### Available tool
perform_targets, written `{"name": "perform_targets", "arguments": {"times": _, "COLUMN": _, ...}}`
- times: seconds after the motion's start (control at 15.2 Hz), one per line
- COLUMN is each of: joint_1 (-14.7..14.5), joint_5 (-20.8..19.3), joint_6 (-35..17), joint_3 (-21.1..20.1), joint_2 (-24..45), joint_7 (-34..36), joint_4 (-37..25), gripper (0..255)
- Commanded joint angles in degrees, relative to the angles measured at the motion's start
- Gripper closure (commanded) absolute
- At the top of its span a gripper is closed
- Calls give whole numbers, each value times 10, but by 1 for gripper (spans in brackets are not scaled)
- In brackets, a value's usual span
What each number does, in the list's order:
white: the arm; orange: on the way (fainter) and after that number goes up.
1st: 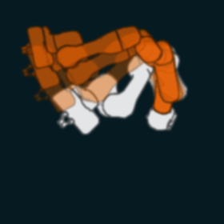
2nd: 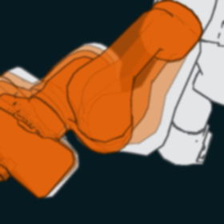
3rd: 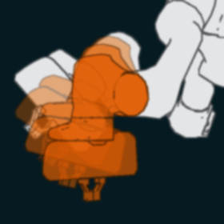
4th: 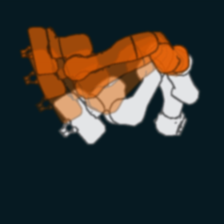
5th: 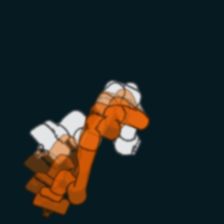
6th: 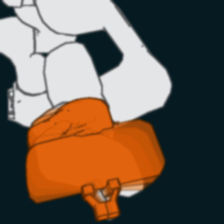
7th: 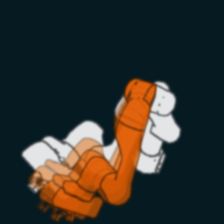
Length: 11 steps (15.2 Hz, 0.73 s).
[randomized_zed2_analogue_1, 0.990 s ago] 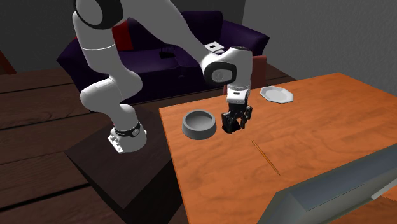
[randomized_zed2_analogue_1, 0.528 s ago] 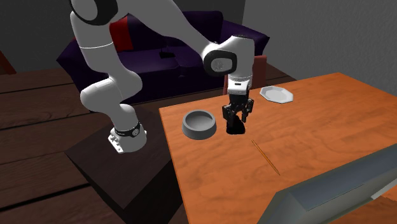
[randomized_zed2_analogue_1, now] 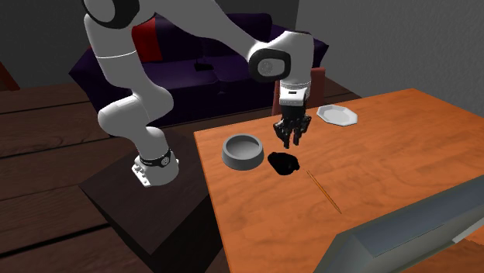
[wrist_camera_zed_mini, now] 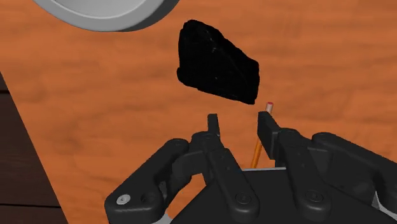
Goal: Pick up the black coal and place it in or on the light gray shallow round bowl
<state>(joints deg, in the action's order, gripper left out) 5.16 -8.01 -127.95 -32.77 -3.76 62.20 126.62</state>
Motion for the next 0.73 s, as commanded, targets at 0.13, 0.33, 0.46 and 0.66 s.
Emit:
{"name": "perform_targets", "arguments": {"times": 0.13, "joint_1": -19, "joint_5": 123, "joint_6": -133, "joint_3": 34, "joint_2": -63, "joint_7": -205, "joint_4": 127, "gripper": 0}}
{"name": "perform_targets", "arguments": {"times": 0.33, "joint_1": -81, "joint_5": 282, "joint_6": -232, "joint_3": 103, "joint_2": -85, "joint_7": -458, "joint_4": 223, "gripper": 0}}
{"name": "perform_targets", "arguments": {"times": 0.46, "joint_1": -87, "joint_5": 284, "joint_6": -244, "joint_3": 107, "joint_2": -75, "joint_7": -463, "joint_4": 225, "gripper": 0}}
{"name": "perform_targets", "arguments": {"times": 0.66, "joint_1": -85, "joint_5": 279, "joint_6": -272, "joint_3": 102, "joint_2": -47, "joint_7": -460, "joint_4": 224, "gripper": 0}}
